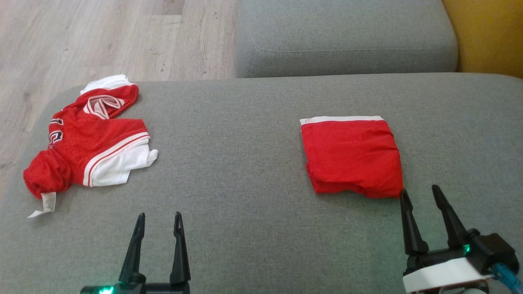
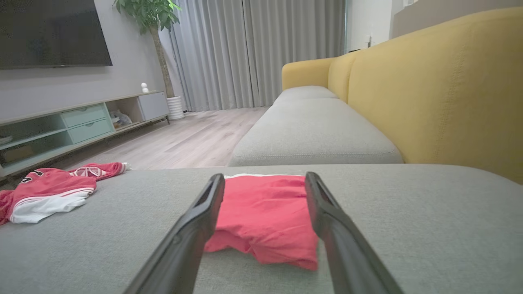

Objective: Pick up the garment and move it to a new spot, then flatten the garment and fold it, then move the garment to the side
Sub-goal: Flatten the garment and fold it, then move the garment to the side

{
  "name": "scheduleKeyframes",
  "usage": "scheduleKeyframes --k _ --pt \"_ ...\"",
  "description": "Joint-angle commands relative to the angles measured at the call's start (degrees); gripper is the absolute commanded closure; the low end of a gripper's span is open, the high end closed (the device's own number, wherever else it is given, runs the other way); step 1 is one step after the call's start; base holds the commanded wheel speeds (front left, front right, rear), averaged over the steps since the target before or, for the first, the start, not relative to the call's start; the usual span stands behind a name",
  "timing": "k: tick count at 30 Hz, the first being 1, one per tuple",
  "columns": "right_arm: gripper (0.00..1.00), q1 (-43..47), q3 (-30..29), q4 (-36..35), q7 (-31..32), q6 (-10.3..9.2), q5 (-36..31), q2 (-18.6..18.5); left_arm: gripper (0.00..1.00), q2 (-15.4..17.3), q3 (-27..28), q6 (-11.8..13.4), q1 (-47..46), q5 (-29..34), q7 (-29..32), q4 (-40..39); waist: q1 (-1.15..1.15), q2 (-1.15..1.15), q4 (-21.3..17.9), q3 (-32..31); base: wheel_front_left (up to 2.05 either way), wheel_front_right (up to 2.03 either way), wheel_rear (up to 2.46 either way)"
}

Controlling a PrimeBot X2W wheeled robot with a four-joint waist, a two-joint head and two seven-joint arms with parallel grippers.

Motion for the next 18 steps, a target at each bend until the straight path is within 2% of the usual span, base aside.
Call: scheduleKeyframes --k 1,10,18 --pt "0.00 -1.6 0.9 -2.0 -0.6 0.39 -0.7 -0.1 0.00 -0.2 1.6 -0.2 -2.1 0.6 -0.1 -1.5 0.01 0.00 0.0 -0.1 0.00 0.00 0.00" --pt "0.00 -0.1 -1.3 -1.8 -0.6 0.39 -2.9 1.3 0.00 -0.2 1.6 -1.3 -2.1 1.5 -0.1 0.1 0.01 0.00 0.2 -0.4 0.00 0.00 0.00" --pt "0.00 -0.4 -0.2 -1.5 -0.6 0.39 -2.7 1.6 0.00 -0.2 2.3 -1.4 -1.6 2.1 -0.1 0.3 0.01 0.00 -0.3 -0.7 0.00 0.00 0.00"
